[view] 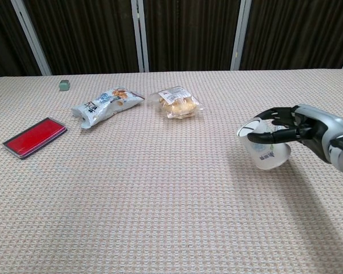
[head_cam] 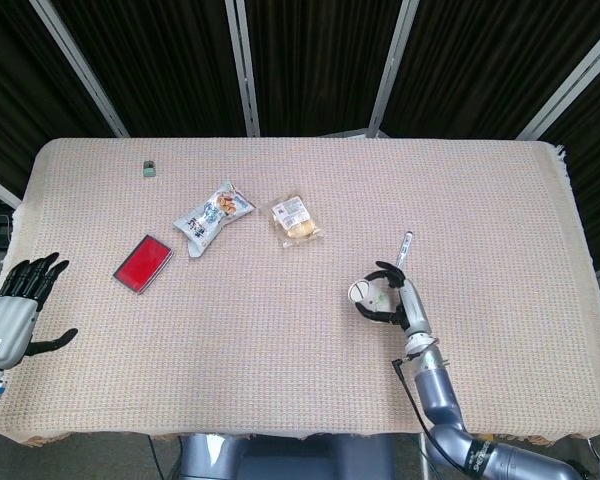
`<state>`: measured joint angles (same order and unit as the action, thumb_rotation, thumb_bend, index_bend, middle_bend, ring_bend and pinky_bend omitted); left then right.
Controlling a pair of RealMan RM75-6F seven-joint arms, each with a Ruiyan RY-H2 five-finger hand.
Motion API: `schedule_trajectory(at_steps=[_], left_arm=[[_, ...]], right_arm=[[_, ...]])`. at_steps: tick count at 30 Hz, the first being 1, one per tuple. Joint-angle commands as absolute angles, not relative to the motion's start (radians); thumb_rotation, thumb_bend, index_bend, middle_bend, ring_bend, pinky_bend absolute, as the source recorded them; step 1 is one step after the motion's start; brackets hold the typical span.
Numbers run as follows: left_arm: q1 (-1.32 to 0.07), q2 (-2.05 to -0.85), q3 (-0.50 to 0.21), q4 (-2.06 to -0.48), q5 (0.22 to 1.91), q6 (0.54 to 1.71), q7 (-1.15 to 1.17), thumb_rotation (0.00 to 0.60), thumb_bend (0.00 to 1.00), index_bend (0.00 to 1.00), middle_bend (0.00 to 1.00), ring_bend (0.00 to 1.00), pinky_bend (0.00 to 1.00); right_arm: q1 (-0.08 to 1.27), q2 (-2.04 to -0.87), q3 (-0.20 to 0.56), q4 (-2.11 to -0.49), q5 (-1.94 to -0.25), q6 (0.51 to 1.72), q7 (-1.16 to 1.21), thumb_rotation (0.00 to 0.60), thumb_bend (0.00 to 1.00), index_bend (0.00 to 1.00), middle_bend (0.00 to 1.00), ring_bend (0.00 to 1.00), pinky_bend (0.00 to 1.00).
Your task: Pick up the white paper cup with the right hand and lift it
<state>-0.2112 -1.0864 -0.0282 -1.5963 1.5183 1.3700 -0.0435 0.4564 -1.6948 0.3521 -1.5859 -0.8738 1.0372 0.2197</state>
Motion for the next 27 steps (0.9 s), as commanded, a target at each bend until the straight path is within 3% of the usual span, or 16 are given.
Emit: schedule_trajectory(at_steps=[1,14,27], left_arm=[[-0.211,-1.086,-0.028,-1.596,1.518,1.370,-0.044,0.600,0.14,0.00,0.00,0.00,0.00],[-0.211,-1.086,-0.028,-1.596,1.519,1.370,-0.046,0.600,0.14,0.00,0.00,0.00,0.00],[-0.210,-1.086,-0.027,-1.596,1.521,1.372,-0.047,0.600,0.14,0.00,0.00,0.00,0.00]], right_arm=[[0.459,-1.709,0.341,-1.564,-0.874,1.041,0.206,0.600,0.14,0.48,0.11,0.00,0.00],[0.434,-1.700,0.326,-1.529,-0.835,1.090,0.125,0.600,0.16,0.47,0.10,0.00,0.00],[0.375,-1.628,0.298,-1.619,-0.851,1.159,0.068,0.600,0.18,0.38,0.05,0.00,0.00]])
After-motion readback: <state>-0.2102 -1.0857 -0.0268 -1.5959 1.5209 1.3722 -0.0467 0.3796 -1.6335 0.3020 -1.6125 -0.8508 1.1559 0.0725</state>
